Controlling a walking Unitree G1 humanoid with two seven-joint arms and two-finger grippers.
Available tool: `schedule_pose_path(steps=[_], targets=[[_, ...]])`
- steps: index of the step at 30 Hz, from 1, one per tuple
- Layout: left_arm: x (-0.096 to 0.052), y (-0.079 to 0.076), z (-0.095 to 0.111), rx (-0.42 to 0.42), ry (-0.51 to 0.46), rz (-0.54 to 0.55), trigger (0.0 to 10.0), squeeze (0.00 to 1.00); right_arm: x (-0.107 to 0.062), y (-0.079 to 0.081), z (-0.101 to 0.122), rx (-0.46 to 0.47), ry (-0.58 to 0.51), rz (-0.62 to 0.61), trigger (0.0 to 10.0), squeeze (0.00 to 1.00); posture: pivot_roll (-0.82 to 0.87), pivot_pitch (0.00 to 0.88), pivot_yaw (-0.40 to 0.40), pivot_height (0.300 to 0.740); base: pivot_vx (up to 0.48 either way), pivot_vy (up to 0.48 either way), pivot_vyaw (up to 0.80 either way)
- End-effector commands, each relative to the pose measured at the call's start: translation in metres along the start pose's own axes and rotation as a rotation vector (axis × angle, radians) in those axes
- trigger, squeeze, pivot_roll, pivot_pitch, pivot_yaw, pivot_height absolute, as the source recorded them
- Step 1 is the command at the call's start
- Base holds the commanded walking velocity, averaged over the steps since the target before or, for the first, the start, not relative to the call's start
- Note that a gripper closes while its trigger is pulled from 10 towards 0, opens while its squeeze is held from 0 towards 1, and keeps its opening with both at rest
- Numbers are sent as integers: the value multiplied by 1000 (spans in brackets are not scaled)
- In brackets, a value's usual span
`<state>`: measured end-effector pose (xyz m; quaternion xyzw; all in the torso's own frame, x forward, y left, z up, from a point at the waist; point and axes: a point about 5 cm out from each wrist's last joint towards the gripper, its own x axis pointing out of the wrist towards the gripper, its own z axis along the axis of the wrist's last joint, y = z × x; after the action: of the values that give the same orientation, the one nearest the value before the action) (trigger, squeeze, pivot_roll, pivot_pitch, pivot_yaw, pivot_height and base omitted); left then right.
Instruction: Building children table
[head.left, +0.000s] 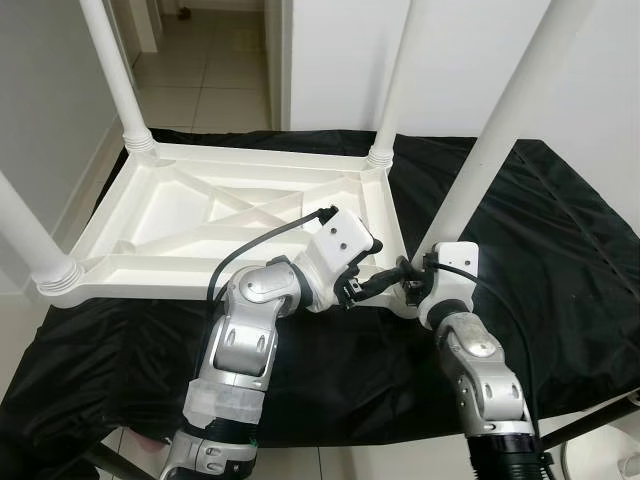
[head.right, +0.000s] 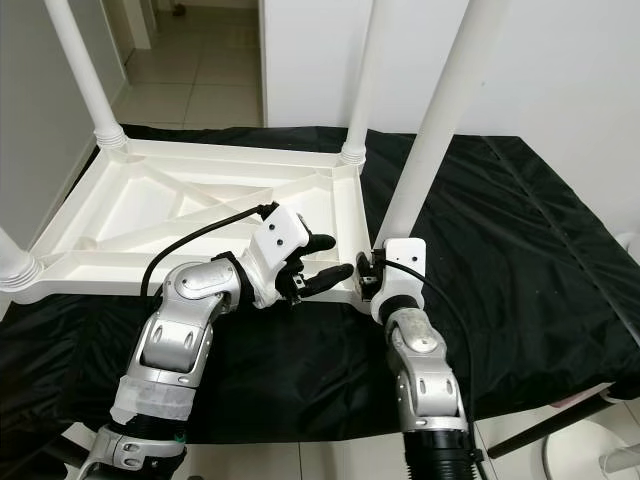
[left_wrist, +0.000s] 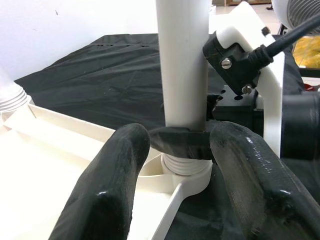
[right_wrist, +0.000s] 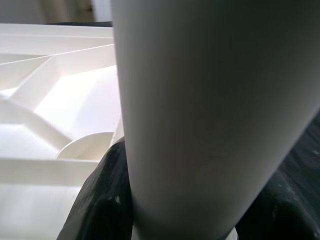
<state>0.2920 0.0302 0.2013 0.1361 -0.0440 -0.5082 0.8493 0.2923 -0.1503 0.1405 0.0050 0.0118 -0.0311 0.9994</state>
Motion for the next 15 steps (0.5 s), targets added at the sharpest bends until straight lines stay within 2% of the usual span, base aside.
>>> schedule_pose_path(steps=[1, 4, 12, 13, 15], targets=[[0, 11, -1, -1, 10, 240, 10000, 0, -6, -8, -14, 5, 70, -113, 10000, 0, -29, 0, -32, 740, 0, 0, 0], [0, 11, -1, -3, 10, 245, 10000, 0, -9, -3, -13, 25, 70, -162, 10000, 0, -22, 0, -38, 740, 0, 0, 0], [1, 12, -1, -1, 8, 245, 10000, 0, -11, 2, -9, 35, 63, -165, 10000, 0, -27, 0, -36, 740, 0, 0, 0], [0, 12, 0, -2, 6, 246, 10000, 0, -11, 4, -7, 48, 54, -156, 10000, 1000, -27, 0, -36, 740, 0, 0, 0], [0, 13, 0, -2, 6, 247, 10000, 0, -12, 5, -6, 51, 51, -153, 10000, 1000, -27, 0, -36, 740, 0, 0, 0]])
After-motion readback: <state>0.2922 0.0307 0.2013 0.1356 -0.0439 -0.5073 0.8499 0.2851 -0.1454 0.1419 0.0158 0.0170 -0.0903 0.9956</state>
